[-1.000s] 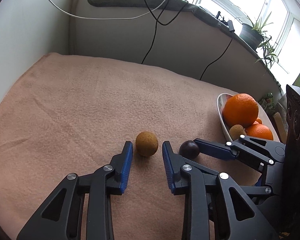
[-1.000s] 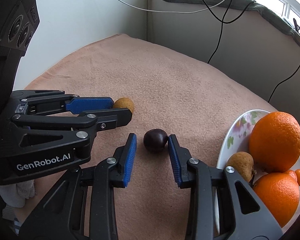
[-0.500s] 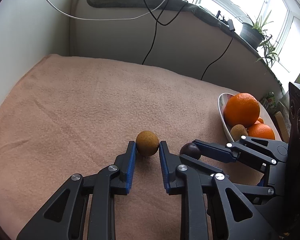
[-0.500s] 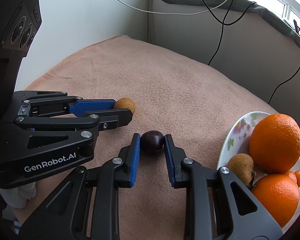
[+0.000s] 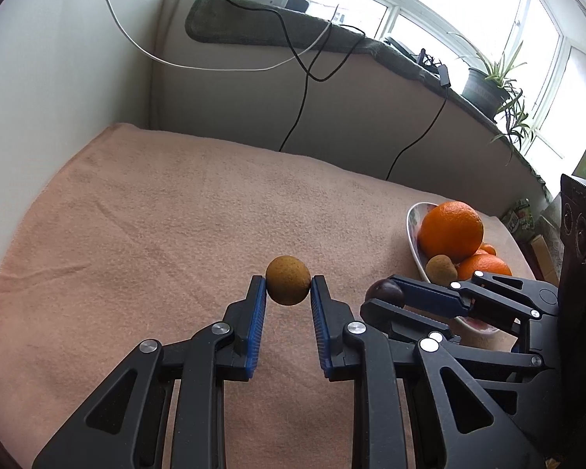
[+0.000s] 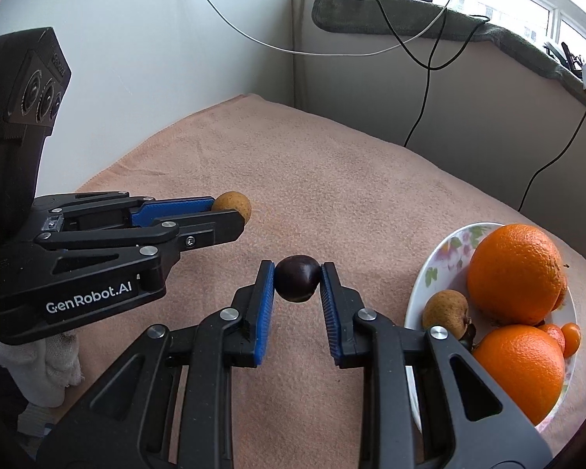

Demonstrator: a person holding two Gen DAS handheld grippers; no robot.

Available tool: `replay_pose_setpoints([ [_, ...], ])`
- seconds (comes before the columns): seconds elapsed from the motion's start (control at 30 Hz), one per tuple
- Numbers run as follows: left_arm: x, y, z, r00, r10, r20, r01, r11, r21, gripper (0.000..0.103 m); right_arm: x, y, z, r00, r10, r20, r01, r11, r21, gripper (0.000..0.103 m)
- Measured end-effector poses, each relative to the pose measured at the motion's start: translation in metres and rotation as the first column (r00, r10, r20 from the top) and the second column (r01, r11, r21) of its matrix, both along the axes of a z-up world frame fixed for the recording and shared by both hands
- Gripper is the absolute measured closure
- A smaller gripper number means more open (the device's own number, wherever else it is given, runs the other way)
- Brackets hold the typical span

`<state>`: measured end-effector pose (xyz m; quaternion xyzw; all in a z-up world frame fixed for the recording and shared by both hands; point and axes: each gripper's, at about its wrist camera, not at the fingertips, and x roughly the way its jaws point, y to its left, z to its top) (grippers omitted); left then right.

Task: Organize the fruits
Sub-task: 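Carry the plum with the right tool and the kiwi with the left tool over the plate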

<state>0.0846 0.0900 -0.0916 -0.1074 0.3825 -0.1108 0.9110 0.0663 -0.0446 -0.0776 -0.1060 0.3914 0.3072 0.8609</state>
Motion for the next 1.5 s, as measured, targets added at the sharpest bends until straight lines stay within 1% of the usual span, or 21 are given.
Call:
replay_pose_setpoints([
  [0.43, -0.027, -0.009, 0.02, 0.998, 0.003, 0.056, -0.002, 1.0, -0.014, 0.081, -0.022, -0.02, 0.025, 0.999, -0.002, 0.033, 0.0, 0.998, 0.056, 0.078],
  [0.63, -0.038, -0.023, 0.033, 0.996, -0.01, 0.087, 0.011, 1.0, -0.01, 0.081, -0.027, -0.032, 0.036, 0.999, -0.015, 0.049, 0.011, 0.997, 0.082, 0.078],
  [0.83, -0.041, -0.037, 0.039, 0.994, -0.023, 0.103, 0.025, 1.0, -0.015, 0.081, -0.034, -0.05, 0.043, 0.998, -0.033, 0.062, 0.027, 0.995, 0.1, 0.078],
  [1.17, -0.041, -0.066, 0.054, 0.987, -0.08, 0.139, 0.083, 0.997, -0.011, 0.081, -0.033, -0.091, 0.053, 0.992, -0.104, 0.074, 0.093, 0.986, 0.138, 0.078],
  [1.5, -0.03, -0.099, 0.053, 0.98, -0.146, 0.135, 0.148, 0.989, -0.009, 0.081, -0.022, -0.146, 0.05, 0.976, -0.209, 0.055, 0.198, 0.967, 0.159, 0.078],
])
